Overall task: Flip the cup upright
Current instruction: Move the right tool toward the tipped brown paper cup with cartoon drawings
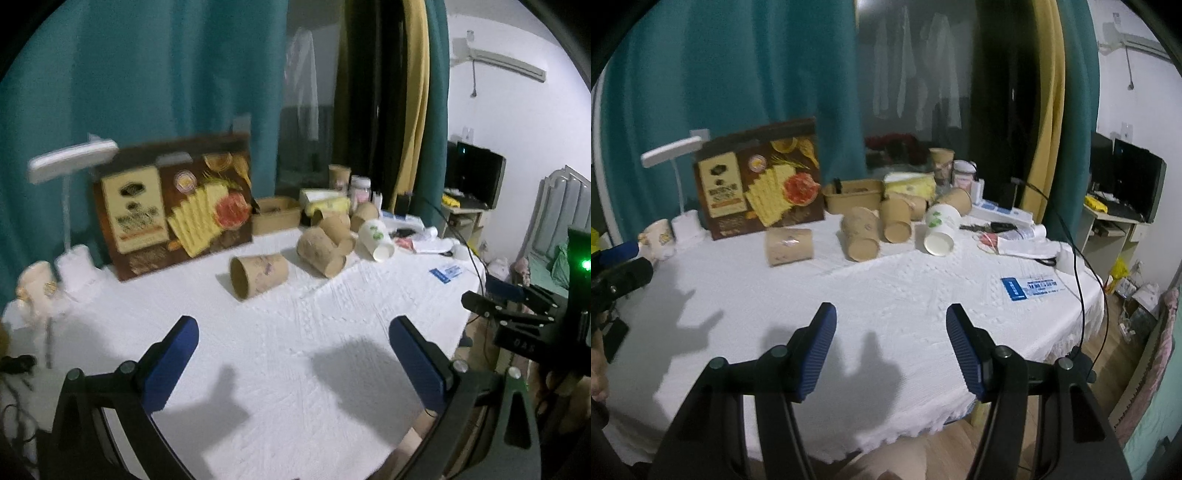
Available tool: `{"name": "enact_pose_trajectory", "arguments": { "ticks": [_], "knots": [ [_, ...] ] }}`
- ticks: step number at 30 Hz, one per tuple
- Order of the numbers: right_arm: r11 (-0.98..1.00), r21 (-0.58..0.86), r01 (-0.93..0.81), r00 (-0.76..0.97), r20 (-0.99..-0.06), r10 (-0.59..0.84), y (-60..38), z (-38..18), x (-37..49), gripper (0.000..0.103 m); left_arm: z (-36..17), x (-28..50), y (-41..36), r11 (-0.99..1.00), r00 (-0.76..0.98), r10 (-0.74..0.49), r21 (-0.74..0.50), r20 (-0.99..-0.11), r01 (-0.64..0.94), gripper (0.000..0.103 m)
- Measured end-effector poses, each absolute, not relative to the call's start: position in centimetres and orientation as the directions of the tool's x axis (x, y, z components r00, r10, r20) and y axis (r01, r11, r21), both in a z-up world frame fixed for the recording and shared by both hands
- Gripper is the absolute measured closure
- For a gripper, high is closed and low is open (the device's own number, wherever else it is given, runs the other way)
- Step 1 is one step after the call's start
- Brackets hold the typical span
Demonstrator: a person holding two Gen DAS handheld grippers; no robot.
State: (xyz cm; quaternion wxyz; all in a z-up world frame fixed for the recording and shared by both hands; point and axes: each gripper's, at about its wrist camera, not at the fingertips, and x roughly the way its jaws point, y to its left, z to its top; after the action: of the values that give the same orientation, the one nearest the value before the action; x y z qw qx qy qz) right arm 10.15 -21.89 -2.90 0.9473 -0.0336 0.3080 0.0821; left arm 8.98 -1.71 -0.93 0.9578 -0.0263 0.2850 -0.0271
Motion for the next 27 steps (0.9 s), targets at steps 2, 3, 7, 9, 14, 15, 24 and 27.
{"name": "enact_pose_trajectory", "arguments": {
  "ticks": [2, 3, 7, 9, 14, 15, 24, 27],
  "knots": [
    [0.986, -0.006, -0.166, 0.783, -0.608, 0.128, -22.7, -4.0, 12.4, 0.044, -2.0, 11.4, -2.1, 0.996, 0.810, -0.086, -0.072, -0.580, 0.054, 0.000],
    [0.987, -0.002, -0.160, 0.778, -0.616, 0.125, -23.3, -4.6, 13.6, 0.044, -2.7, 13.3, -2.5, 0.994, 0.791, -0.104, -0.080, -0.603, 0.070, 0.000],
    [0.990, 0.009, -0.143, 0.771, -0.626, 0.118, -25.1, -6.3, 18.2, 0.044, -4.8, 19.3, -3.6, 0.986, 0.724, -0.167, -0.125, -0.670, 0.112, 0.000],
    [0.990, 0.007, -0.139, 0.769, -0.629, 0.113, -26.1, -7.1, 20.2, 0.044, -5.9, 21.7, -4.7, 0.983, 0.700, -0.181, -0.121, -0.691, 0.135, 0.000],
    [0.993, 0.025, -0.115, 0.760, -0.641, 0.104, -28.1, -8.6, 24.7, 0.044, -7.3, 27.6, -6.5, 0.978, 0.649, -0.205, -0.124, -0.732, 0.169, 0.000],
    [0.993, 0.031, -0.111, 0.758, -0.643, 0.105, -28.4, -8.8, 25.2, 0.044, -7.2, 28.2, -6.7, 0.977, 0.650, -0.210, -0.128, -0.730, 0.173, 0.000],
    [0.990, 0.084, -0.113, 0.744, -0.653, 0.140, -30.2, -9.9, 28.0, 0.044, -8.8, 38.3, -7.1, 0.961, 0.586, -0.274, -0.233, -0.763, 0.146, 0.000],
    [0.989, 0.097, -0.114, 0.744, -0.651, 0.150, -30.4, -10.1, 28.1, 0.044, -10.1, 40.8, -6.7, 0.958, 0.565, -0.280, -0.264, -0.776, 0.112, 0.000]
  ]
}}
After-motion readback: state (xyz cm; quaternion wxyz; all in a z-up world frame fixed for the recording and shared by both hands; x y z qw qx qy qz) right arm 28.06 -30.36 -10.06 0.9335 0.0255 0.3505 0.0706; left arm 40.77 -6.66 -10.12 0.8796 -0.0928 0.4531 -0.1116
